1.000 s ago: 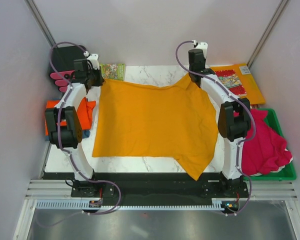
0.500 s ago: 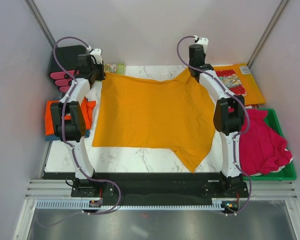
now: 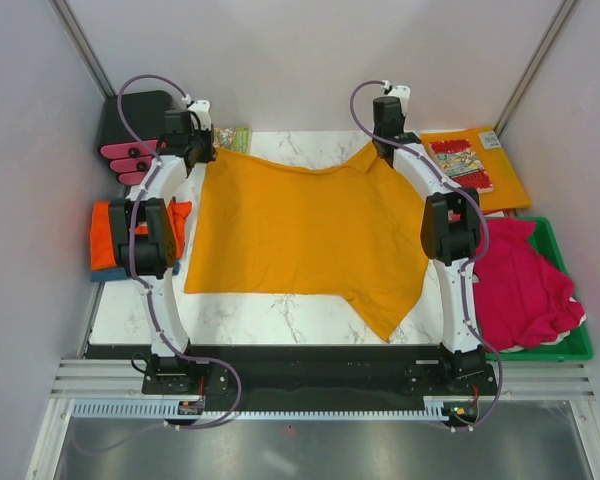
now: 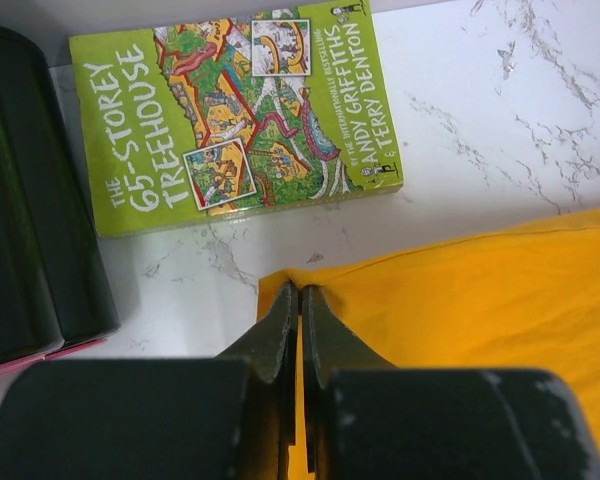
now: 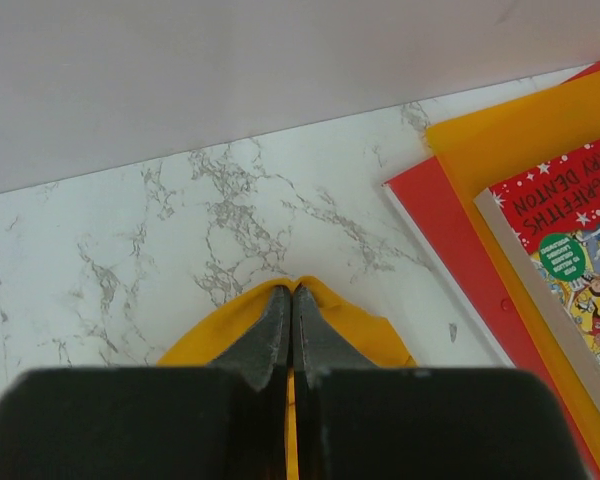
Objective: Fold and stack the t-shirts
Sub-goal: Flatten out the tshirt, then fold the flattened tshirt in 1/3 of the way
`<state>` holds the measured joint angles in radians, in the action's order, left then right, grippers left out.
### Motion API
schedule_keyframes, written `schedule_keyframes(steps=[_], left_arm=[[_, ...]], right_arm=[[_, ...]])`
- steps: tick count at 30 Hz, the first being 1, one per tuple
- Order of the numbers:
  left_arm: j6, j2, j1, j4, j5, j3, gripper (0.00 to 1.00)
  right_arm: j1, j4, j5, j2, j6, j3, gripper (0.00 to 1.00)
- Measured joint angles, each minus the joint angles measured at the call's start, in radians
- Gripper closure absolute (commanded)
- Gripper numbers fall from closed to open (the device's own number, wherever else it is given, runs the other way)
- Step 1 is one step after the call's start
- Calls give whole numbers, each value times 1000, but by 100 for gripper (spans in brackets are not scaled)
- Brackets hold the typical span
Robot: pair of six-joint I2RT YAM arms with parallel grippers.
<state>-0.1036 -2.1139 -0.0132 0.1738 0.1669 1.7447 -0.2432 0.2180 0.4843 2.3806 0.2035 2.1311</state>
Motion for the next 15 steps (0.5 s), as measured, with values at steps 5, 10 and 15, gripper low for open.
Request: schedule_keyframes(steps=[5,10,15], left_arm=[[-1,0,2,12,-1,3,98],[-1,50,2,15,0,-54,98],[-2,187,2,11,-2,-189,98]], right_arm=[[1,1,-14,-11,16,-18,100],[-6,-16,-18,-132,29,-195,100],[-31,-43,-13,-333,47,-404,100]])
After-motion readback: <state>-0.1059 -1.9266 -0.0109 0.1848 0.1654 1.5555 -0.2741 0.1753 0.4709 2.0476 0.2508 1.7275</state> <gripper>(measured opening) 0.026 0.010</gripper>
